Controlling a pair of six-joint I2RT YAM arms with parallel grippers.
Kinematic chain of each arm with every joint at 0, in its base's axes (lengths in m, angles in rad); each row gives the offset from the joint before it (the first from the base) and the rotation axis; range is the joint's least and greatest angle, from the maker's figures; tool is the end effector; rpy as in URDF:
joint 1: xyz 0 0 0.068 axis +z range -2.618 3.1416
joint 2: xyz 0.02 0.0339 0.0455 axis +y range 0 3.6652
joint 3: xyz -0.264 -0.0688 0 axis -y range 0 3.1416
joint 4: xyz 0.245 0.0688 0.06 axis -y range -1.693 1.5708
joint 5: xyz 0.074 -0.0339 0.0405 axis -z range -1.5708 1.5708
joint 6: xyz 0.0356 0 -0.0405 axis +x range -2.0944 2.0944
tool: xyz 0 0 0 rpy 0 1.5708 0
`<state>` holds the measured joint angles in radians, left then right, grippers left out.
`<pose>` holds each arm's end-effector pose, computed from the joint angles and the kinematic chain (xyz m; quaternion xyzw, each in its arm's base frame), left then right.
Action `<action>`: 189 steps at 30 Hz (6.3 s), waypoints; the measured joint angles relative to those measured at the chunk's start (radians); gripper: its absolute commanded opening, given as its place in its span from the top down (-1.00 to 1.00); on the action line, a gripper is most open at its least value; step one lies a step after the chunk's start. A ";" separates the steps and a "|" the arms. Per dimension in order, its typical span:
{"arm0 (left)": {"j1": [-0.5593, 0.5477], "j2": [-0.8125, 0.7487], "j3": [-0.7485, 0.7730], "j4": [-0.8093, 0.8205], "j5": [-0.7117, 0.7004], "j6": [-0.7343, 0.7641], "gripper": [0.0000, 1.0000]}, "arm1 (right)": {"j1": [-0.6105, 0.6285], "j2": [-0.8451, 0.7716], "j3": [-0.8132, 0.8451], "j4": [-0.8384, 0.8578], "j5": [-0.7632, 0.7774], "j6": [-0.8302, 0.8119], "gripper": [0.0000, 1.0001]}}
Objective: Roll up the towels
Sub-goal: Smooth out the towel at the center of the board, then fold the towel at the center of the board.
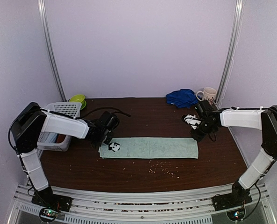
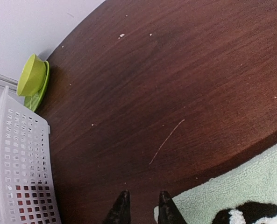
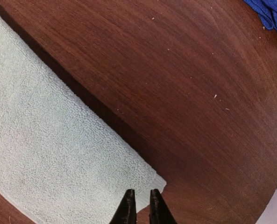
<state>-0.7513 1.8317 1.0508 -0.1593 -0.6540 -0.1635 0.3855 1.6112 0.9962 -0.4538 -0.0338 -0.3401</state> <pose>0.2813 -0.2331 0.1561 0.1655 0.8906 0.1443 0.3983 0.2943 0.1207 0.1889 -0.3476 0.9040 0.0220 0.2479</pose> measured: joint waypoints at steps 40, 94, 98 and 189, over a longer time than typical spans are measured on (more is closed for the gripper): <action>-0.097 -0.140 0.010 -0.100 -0.083 -0.065 -0.87 | -0.260 0.042 0.019 -0.135 -0.306 0.126 -0.37; -0.221 -0.312 -0.049 -0.216 -0.248 -0.166 -0.90 | -0.332 0.227 0.161 -0.171 -0.318 0.175 1.00; -0.221 -0.312 -0.053 -0.216 -0.248 -0.172 -0.90 | -0.409 0.251 0.261 -0.225 -0.208 0.124 1.00; -0.232 -0.208 -0.063 -0.208 -0.191 -0.187 -0.96 | 0.215 0.663 0.916 -0.473 -0.745 0.270 1.00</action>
<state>-0.9836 1.6238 0.9874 -0.3672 -0.8452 -0.3508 0.6003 2.2742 1.9125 -0.9264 -0.7784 -0.0704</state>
